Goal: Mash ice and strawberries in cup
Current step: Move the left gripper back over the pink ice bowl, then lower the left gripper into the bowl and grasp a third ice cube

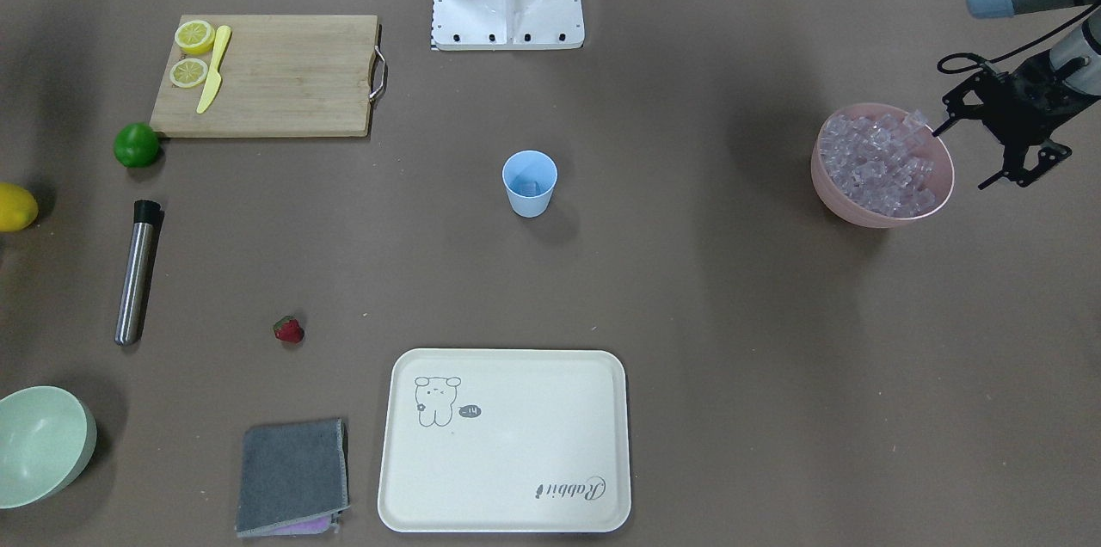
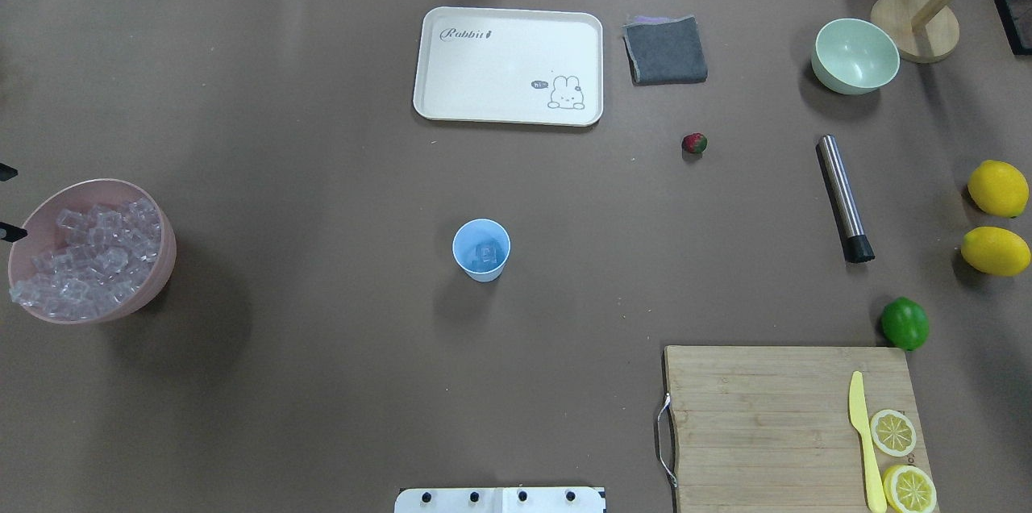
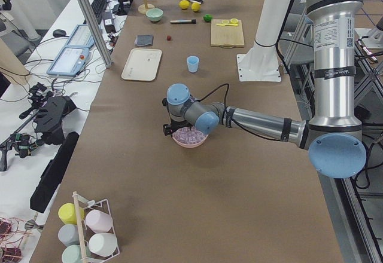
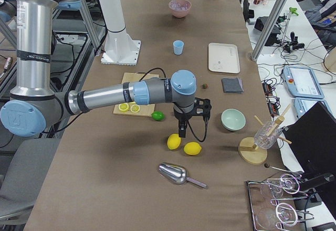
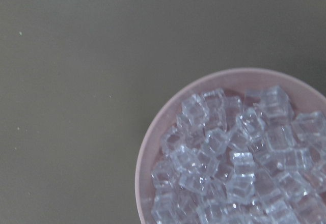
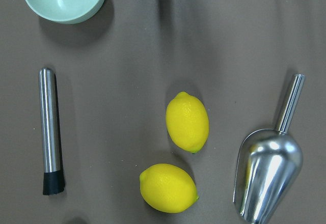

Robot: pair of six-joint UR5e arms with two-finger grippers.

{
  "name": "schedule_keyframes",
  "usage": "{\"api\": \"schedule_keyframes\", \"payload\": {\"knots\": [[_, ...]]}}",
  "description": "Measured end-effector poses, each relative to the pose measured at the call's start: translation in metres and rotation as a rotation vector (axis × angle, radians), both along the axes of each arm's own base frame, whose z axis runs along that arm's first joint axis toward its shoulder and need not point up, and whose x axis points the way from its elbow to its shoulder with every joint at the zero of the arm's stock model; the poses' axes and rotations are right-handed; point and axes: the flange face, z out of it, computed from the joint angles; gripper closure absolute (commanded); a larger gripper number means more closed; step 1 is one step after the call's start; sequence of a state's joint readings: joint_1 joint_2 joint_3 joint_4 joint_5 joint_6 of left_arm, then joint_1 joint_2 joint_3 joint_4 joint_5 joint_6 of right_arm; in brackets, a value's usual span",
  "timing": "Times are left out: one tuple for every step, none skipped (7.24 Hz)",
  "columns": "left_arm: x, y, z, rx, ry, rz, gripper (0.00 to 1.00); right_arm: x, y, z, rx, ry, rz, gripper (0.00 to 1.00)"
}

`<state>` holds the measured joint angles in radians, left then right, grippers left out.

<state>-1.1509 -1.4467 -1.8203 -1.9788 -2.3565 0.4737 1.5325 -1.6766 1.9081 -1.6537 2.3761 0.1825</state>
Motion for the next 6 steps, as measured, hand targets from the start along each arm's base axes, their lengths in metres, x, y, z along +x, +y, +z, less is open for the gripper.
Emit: {"api": "schedule_keyframes", "payload": {"knots": [[-0.001,0.009,0.005,-0.006,-0.003,0.013,0.03,0.0,0.0,0.0,0.001,0.002,0.0,0.0],[-0.001,0.019,0.008,-0.009,-0.002,0.027,0.03,0.0,0.0,0.0,0.001,0.004,0.001,0.0],[0.0,0.025,0.009,-0.013,0.004,0.04,0.03,0.0,0.0,0.0,0.002,0.005,0.001,0.0],[0.001,0.03,0.01,-0.022,0.016,0.054,0.03,0.0,0.0,0.0,0.001,0.006,0.001,0.0],[0.004,0.034,0.011,-0.031,0.025,0.068,0.03,0.0,0.0,0.0,0.0,0.007,0.002,0.0],[0.008,0.038,0.013,-0.038,0.028,0.083,0.03,0.001,0.0,0.001,-0.001,0.009,0.002,0.0]]}}
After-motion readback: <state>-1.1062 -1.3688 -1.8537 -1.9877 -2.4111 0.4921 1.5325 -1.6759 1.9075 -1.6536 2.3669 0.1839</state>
